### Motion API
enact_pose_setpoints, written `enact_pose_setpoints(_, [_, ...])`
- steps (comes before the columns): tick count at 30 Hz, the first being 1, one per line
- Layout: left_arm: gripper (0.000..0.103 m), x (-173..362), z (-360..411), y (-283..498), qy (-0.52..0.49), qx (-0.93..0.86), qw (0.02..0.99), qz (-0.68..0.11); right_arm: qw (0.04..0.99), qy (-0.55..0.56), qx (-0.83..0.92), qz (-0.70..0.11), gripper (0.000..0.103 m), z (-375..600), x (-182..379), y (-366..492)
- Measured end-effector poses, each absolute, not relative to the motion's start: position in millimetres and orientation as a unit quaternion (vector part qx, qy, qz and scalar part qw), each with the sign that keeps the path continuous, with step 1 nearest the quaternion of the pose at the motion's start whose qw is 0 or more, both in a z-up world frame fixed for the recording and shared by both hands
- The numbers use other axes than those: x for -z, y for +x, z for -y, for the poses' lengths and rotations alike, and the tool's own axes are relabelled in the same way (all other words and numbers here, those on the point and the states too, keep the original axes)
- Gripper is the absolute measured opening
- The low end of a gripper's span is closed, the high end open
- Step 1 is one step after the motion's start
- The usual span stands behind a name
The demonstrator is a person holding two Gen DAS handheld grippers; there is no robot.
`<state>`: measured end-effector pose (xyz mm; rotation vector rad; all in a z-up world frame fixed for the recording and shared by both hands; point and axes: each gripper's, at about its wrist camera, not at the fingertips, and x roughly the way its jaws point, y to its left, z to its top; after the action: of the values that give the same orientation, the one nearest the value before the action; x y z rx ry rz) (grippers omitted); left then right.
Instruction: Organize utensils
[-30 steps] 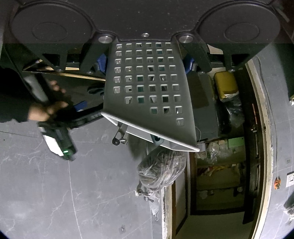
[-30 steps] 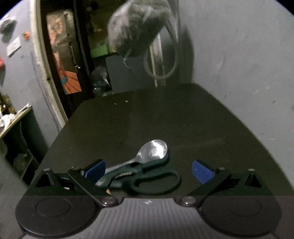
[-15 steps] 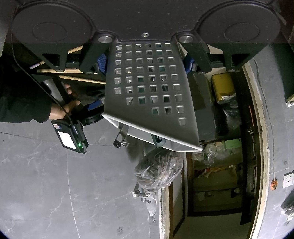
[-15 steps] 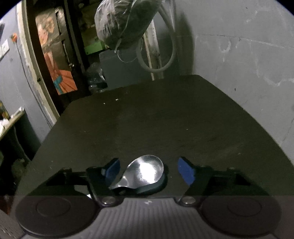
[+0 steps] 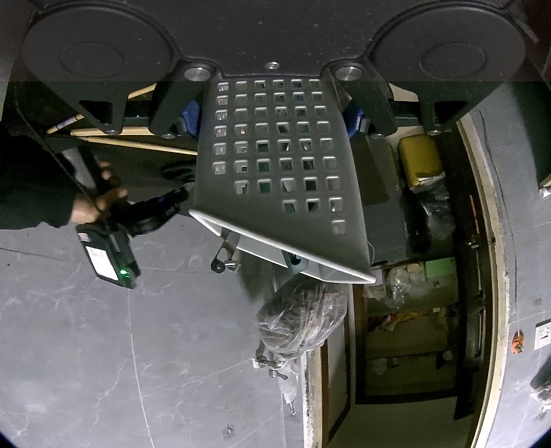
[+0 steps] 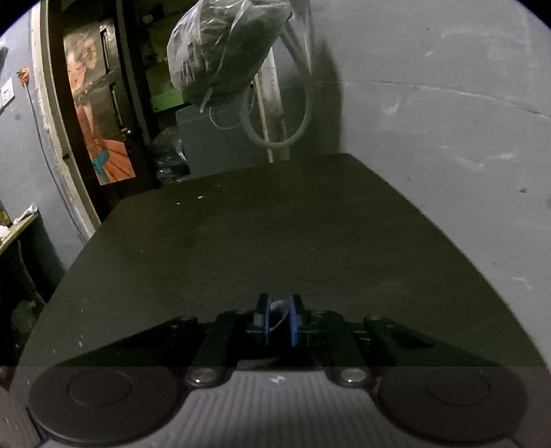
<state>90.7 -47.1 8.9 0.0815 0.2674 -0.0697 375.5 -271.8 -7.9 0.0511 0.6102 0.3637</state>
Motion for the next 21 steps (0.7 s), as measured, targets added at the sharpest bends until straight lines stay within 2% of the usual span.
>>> enact_pose_setpoints(21, [0.077, -5.6, 44.9, 92.5, 0.04, 0.041, 0.989, -0.135, 0.937, 0.013, -0.192, -0.292, 0.013, 317.6, 10.6, 284.2])
